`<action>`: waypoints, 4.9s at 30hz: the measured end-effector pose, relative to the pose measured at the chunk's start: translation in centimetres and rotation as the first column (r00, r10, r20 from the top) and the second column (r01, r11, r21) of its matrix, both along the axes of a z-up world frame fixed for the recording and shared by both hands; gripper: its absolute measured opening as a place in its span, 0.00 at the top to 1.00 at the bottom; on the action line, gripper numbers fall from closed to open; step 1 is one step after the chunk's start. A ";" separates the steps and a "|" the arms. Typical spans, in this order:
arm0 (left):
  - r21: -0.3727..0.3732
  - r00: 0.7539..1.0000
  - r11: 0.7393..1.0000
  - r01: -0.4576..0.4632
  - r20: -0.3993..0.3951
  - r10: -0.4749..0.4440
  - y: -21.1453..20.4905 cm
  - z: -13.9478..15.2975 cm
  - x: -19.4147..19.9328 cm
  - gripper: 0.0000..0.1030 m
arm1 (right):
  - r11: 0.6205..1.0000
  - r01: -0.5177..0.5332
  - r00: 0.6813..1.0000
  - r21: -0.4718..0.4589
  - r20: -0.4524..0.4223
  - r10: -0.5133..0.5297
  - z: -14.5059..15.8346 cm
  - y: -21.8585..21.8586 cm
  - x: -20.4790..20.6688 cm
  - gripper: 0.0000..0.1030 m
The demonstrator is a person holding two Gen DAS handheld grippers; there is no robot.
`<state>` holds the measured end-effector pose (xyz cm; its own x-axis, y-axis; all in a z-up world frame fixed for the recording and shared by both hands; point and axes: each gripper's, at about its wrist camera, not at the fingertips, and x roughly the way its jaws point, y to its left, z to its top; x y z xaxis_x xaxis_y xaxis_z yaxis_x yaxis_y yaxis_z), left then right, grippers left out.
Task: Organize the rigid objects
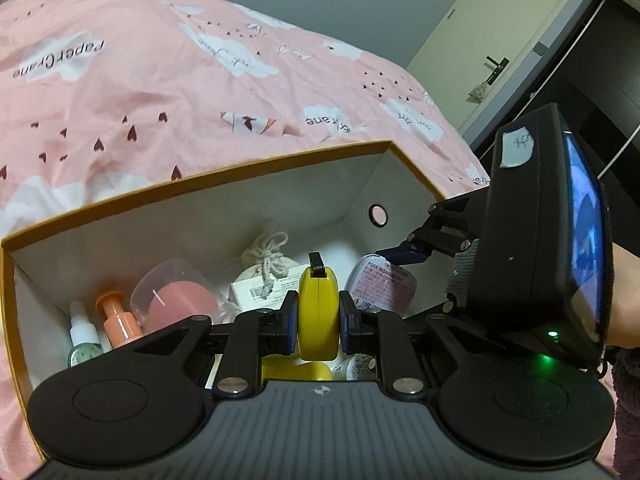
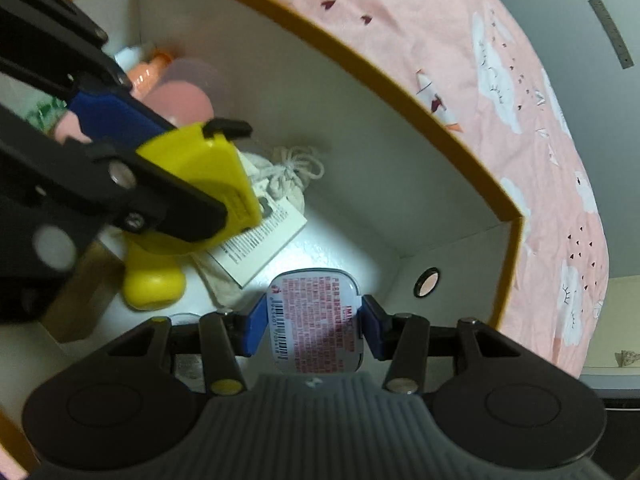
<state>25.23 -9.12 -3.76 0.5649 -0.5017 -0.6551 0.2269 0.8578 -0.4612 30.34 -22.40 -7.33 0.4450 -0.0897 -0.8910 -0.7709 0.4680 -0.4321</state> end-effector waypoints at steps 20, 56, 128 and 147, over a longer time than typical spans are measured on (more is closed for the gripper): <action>-0.039 0.999 0.999 -0.001 -0.040 -0.001 -0.4 -0.8 0.6 0.79 | 0.999 -0.027 1.000 0.031 -0.002 0.027 0.7 -1.4 -1.0 0.33; 0.081 0.999 0.995 -0.053 0.002 0.053 -1.7 1.0 -1.5 0.40 | 0.999 -0.024 0.999 0.039 0.043 0.023 4.0 -1.7 -4.1 0.22; 0.382 0.909 0.848 -0.369 0.340 0.242 7.3 2.3 -19.9 0.09 | 0.524 0.304 0.755 0.795 0.134 -0.642 3.2 -0.9 -22.8 0.03; 0.381 0.909 0.848 -0.368 0.339 0.242 7.3 2.2 -19.9 0.09 | 0.523 0.304 0.755 0.796 0.134 -0.642 3.1 -0.8 -22.7 0.03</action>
